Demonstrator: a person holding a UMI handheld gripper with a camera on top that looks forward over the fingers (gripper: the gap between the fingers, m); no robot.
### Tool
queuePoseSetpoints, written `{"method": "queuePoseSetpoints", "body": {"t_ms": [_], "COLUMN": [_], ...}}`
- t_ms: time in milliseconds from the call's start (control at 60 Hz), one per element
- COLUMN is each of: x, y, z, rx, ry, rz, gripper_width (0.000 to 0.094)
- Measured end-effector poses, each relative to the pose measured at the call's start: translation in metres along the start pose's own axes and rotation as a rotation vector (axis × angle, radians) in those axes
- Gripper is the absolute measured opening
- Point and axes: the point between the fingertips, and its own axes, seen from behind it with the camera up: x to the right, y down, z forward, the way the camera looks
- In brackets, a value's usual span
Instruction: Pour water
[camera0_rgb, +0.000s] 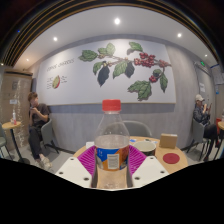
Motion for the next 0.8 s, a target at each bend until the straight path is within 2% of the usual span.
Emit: {"method": "queuePoseSetpoints", "body": {"t_ms": [83,250,500,567,633,733,800], "x": [0.005,-0.008,-0.041,-0.048,-0.024,-0.029,-0.023], "y": [-0.004,-0.020,-0.045,-0.051,-0.048,-0.050,-0.051], "z": [0.011,0.028,0.082,0.086,0.104,0.086,0.104], "rx": [0.030,0.094,0.045,0.016,0.037,0.018,0.012], "ry": [0.019,-0.012,-0.236,-0.285,-0.315,-0.277,-0.249], "rz": [0.003,0.294,1.304,1.485,1.603,1.818,1.948], "gripper_width": [0.0335,0.0328,0.0326,0.0330,0.0344,0.0354,0.0382]}}
